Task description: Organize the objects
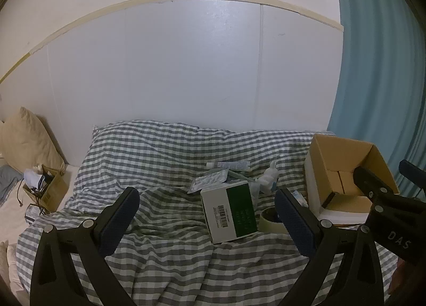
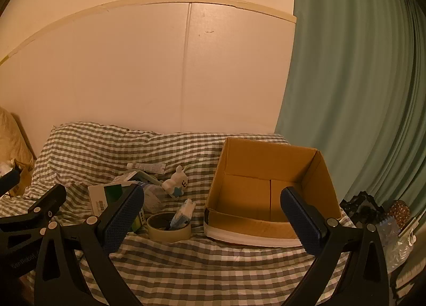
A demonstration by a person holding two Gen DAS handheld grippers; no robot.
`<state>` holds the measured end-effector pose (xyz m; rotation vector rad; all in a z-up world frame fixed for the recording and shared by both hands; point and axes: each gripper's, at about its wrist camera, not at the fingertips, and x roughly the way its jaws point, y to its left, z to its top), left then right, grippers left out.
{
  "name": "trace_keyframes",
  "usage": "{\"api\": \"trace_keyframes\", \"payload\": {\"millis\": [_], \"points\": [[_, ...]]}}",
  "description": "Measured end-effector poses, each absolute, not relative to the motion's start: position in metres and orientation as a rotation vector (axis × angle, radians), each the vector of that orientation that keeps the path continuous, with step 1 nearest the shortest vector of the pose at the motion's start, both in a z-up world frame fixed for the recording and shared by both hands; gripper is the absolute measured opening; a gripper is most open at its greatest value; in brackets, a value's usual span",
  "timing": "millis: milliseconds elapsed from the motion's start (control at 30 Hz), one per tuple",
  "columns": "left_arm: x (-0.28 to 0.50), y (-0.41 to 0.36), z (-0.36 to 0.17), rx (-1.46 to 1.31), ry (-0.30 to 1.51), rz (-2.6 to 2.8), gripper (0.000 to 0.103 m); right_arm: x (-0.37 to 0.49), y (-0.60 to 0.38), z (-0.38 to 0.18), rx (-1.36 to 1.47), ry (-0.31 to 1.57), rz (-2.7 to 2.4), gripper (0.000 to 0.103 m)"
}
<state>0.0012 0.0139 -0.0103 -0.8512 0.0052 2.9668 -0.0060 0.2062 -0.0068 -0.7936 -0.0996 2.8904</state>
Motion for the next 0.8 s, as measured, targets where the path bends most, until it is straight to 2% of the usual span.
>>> {"api": "trace_keyframes", "payload": {"millis": [800], "points": [[-0.0002, 0.0176, -0.0148, -0.867, 0.024, 2.967, 0.103, -0.0075, 0.2103, -0.0081, -0.812, -0.094, 2.877, 0.103]]}}
